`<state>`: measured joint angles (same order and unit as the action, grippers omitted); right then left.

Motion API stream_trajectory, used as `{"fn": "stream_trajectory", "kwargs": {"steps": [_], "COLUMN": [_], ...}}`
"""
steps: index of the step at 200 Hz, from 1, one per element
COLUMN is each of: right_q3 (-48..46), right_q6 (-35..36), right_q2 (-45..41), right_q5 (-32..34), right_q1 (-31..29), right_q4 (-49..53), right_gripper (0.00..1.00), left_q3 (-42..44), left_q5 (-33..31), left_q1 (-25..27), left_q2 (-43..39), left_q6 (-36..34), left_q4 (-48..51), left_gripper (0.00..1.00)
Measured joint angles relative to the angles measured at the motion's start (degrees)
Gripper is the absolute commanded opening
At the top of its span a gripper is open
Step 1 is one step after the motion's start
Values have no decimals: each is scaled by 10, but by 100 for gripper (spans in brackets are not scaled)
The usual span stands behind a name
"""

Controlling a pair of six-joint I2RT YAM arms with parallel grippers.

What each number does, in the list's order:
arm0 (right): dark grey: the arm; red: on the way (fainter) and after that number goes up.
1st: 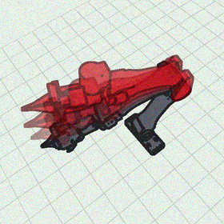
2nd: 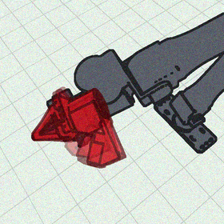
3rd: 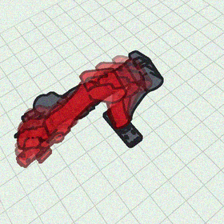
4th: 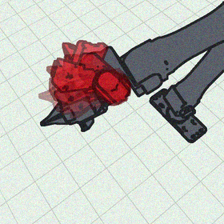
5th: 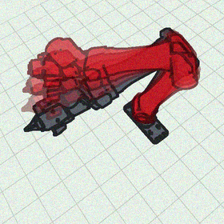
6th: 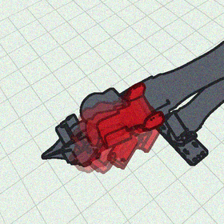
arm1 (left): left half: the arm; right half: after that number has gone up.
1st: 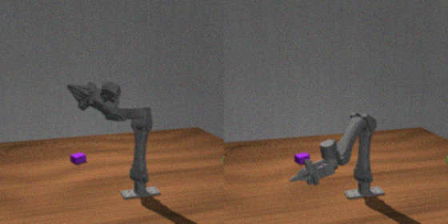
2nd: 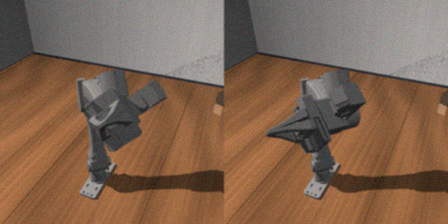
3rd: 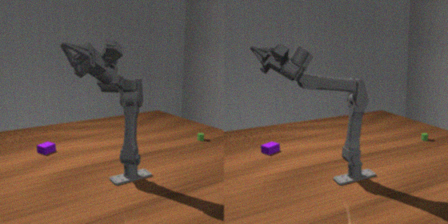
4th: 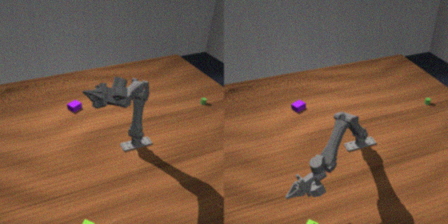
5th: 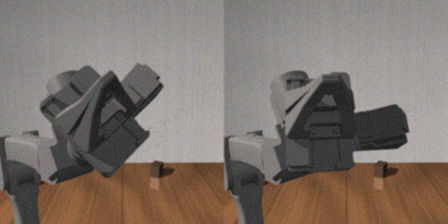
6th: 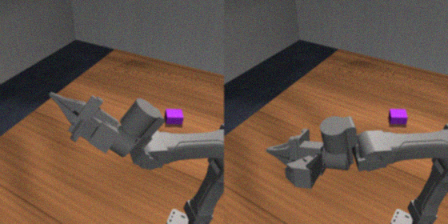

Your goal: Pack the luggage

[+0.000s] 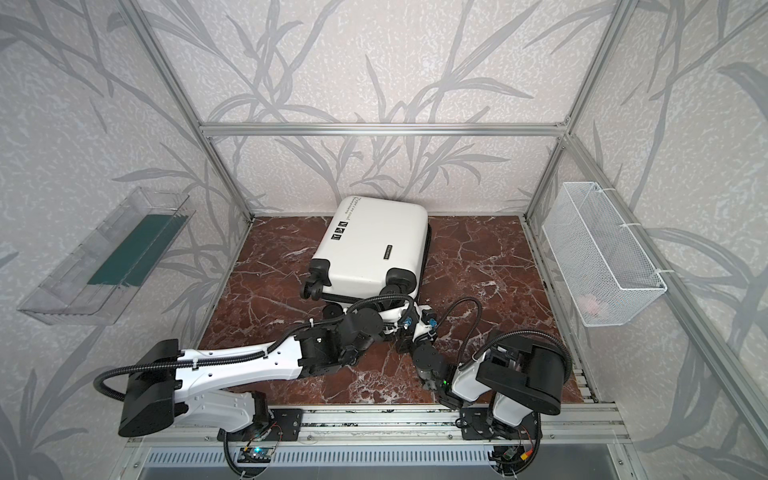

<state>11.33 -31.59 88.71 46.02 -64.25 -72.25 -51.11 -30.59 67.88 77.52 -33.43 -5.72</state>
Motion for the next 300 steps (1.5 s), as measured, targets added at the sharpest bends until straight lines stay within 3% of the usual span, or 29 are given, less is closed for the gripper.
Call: {"fn": "stream_trajectory", "kwargs": {"steps": [83, 129, 176, 224, 256, 300], "right_q3": [-11, -52, -48, -45, -51, -71], "right_q6": [-111, -89, -10, 2, 30, 78], "right_q2": [-172, -144, -68, -113, -178, -275], "right_q5": [24, 90, 44, -23, -119, -226], "right_q1": [11, 78, 81, 123, 163, 182], "right_q4": [201, 215, 136, 147, 155, 203], "right_gripper": [0, 0, 0, 0, 38, 49], "left_q3": [0, 0, 0, 0, 0, 0], "left_q5": [20, 4, 3, 3, 3, 3], "left_q1": [0, 3, 3, 3, 4, 4], "left_q2": [5, 6, 6, 6, 6, 5], "left_q6": [0, 4, 7, 7, 7, 11], "left_q4": [-9, -5, -5, -5, -5, -5], "left_gripper": [0, 0, 0, 0, 0, 0]}}
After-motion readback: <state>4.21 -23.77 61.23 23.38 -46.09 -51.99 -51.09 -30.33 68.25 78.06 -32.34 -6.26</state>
